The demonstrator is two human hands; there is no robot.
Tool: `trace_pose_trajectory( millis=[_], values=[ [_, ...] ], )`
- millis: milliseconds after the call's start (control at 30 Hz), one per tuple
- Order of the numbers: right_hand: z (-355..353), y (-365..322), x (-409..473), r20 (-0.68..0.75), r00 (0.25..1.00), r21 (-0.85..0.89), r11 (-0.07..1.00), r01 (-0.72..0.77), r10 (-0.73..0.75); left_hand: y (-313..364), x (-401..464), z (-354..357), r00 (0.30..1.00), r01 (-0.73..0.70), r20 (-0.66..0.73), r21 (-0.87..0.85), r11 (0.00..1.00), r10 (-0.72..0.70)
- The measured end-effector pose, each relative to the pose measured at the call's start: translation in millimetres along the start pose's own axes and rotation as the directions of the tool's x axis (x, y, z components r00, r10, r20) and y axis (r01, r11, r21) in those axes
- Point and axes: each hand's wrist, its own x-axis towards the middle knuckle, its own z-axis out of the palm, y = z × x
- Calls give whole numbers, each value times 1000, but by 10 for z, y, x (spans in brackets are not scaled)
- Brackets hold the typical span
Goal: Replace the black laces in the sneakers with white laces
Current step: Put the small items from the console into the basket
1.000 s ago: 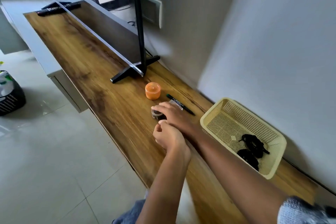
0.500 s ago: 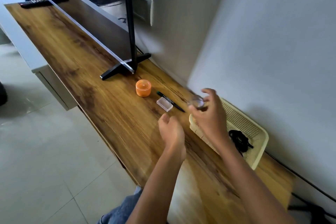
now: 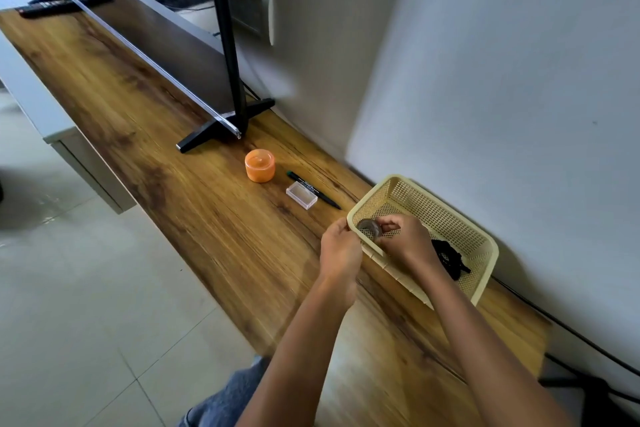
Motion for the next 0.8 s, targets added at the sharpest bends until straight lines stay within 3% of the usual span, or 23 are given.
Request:
trace_pose_trajectory(
  millis=[100, 200, 300, 367, 500, 633, 800],
  values=[
    [-8, 31, 9, 19, 1000, -29, 1000, 11, -10, 7, -25, 24, 1000, -6, -7, -5, 1000, 6],
    [-3, 16, 37, -109, 991, -64, 995, 72, -79, 2, -18, 18, 999, 11, -36, -30, 999, -12],
    [11, -166, 32, -323, 910, -69, 966, 250, -258, 35, -29, -23, 988, 7, -150, -101, 995, -22],
    [61, -395, 60, -344, 849, -78, 913, 399, -401, 66, -6, -89, 963, -40, -268, -173, 984, -8],
    [367, -780, 257, -94, 847, -123, 850, 512, -524, 100, 80, -215, 916, -91, -398, -308, 947, -41],
    [683, -909, 457, 165, 893, -364, 816, 450, -419, 102, 147, -271, 899, -99, -432, -356, 929, -71],
    [845, -869, 638, 159, 932, -487, 795, 361, -326, 105, 204, -291, 898, -37, -421, -370, 928, -132]
  ],
)
